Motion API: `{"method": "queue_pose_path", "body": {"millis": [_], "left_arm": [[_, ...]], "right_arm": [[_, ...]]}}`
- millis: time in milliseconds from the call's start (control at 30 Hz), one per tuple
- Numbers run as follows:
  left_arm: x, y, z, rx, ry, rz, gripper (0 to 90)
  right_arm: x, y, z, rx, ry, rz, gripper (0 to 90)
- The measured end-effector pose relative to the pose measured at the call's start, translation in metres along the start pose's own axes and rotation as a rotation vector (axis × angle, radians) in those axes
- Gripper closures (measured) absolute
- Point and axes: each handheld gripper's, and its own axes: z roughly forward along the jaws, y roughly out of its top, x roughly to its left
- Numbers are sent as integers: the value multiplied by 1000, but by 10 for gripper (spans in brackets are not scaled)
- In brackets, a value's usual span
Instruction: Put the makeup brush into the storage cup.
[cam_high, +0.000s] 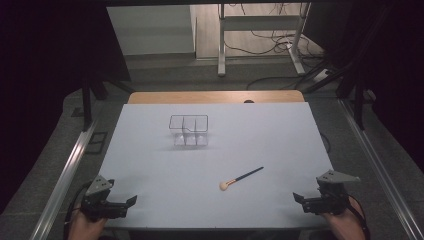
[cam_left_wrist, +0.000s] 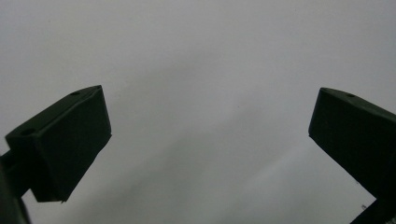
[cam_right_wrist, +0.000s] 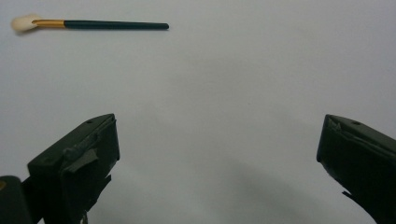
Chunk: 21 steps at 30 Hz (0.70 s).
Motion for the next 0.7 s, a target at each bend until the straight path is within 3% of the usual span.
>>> {"method": "queue_pose_path", "body": {"millis": [367, 700], "left_arm": [[2, -1, -2, -44, -10, 0, 0], [2, -1, -2, -44, -8, 4, 0]], "right_arm": [[1, 1, 2, 13, -7, 1, 0], [6, 8, 1, 14, 0, -26, 0]]}}
